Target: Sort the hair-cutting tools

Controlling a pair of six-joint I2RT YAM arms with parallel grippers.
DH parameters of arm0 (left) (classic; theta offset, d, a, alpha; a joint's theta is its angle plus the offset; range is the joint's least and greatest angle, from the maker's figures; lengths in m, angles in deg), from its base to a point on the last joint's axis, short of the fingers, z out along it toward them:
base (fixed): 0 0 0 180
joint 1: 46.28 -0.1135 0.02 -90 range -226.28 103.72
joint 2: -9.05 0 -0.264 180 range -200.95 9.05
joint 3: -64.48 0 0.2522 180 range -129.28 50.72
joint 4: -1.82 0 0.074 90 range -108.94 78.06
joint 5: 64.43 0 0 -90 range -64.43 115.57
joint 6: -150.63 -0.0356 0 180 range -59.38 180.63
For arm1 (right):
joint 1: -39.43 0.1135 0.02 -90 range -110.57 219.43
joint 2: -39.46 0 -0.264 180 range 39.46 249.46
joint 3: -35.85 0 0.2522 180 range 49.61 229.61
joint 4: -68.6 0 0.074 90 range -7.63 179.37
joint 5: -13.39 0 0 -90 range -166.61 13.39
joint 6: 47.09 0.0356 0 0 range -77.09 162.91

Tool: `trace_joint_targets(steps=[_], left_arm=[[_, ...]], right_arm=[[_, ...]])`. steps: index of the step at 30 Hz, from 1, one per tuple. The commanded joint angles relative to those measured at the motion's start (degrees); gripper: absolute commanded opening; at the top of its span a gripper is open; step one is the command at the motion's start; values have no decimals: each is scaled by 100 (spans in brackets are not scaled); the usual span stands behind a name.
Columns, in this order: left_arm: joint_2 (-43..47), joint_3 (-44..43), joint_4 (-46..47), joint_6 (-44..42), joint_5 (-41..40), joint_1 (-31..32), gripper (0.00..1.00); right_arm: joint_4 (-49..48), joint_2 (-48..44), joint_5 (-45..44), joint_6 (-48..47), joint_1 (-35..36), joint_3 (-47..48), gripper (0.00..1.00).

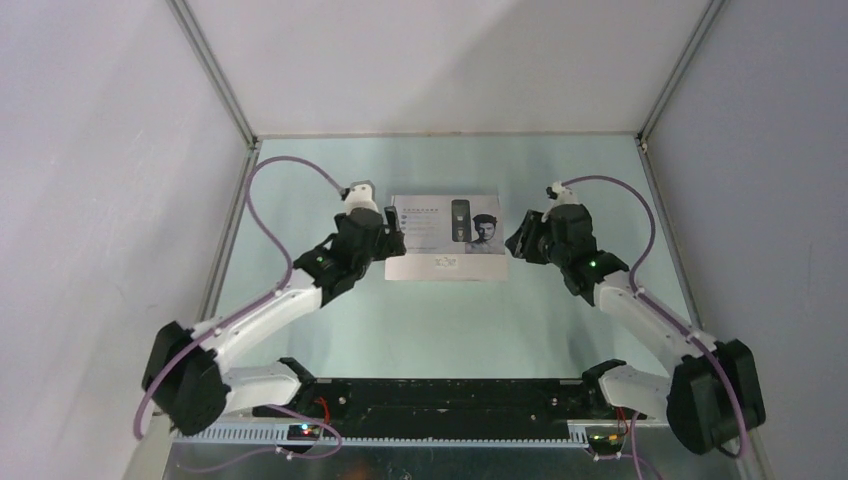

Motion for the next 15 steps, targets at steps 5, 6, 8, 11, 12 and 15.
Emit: trace_joint_targets(steps=[5,6,8,11,12,15], left_arm=[[-1273,-859,-708,-26,516,-173,80],[-1324,-866,-763,-16,520,-171,80],[-1463,-853,-867,-9,538,-173,80],[-1595,-827,-1033,13,558,-172,79],[-1603,-815,-1060,21,572,-171,79],[-1621,-789,-1159,35,636,-173,79]], right_arm=[[296,956,392,272,-127,581,44],[340,1037,403,287,-122,589,44],[521,1126,418,300,-125,591,44],[783,1149,442,298,-117,590,43],[861,1114,441,289,-108,589,43],[1002,988,377,246,-73,589,42]])
